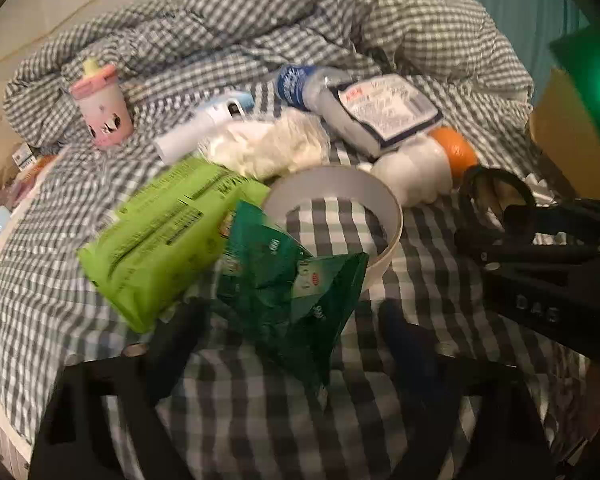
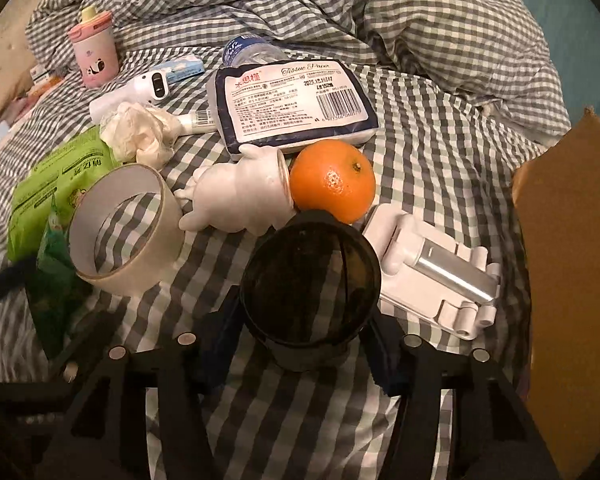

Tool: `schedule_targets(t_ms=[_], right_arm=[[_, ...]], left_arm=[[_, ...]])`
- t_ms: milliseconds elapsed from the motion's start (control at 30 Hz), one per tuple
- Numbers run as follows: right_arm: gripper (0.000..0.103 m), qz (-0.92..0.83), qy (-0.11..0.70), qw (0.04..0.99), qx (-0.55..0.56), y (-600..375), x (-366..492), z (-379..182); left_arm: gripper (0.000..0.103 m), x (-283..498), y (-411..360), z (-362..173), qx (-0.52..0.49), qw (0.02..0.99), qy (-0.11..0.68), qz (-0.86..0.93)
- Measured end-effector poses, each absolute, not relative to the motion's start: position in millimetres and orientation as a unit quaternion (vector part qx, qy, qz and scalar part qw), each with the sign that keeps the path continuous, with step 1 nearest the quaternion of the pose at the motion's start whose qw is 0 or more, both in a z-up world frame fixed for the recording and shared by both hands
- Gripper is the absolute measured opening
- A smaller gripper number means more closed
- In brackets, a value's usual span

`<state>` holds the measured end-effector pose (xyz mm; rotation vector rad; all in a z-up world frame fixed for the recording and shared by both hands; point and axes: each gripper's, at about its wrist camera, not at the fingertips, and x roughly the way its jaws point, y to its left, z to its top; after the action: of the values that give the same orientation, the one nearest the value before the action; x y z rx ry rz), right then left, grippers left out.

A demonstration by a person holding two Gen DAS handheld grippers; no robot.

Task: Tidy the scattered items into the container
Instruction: 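Lift the dark green packet with the left tool while the right tool lifts the black round object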

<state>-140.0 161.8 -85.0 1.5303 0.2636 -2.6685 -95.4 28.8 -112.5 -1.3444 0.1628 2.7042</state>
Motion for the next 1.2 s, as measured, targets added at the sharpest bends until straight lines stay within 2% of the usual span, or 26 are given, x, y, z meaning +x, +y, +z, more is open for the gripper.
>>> schedule_targets(t_ms=[33,133,300,467,967,1200], right_arm=[[0.054,-0.864,0.084,0.028,0.496,162.2,-139.8,-84.8],[0.054,-0.867,0.076,0.027,0.491,165.7,-133.8,-78.9],[0.054,-0.874,0.059,0.029,0.481,171.8,-124.5,-65.4],[0.054,-0.881,0.048,0.033,0.47,174.9,-113.2,-49.6],[0.054,-0.898,0.048,0.031,0.436,174.3,-65.9,-1.1],[0.054,-0.91,0.041,0.019,0.411,181.7,-39.9,39.9]], left_arm=[[0.05,-98.8,28.5,-116.3,-0.451,0.058,0.051,0.889],[0.035,-101.3,25.9,-119.5,-0.459,0.059,0.042,0.886],[0.028,-99.1,21.1,-111.1,-0.462,0.061,0.031,0.884],[0.027,-94.3,13.9,-93.9,-0.459,0.057,0.013,0.887],[0.028,-60.3,16.4,-41.8,-0.428,0.051,0.027,0.902],[0.028,-45.2,16.5,4.1,-0.397,0.054,0.026,0.916]])
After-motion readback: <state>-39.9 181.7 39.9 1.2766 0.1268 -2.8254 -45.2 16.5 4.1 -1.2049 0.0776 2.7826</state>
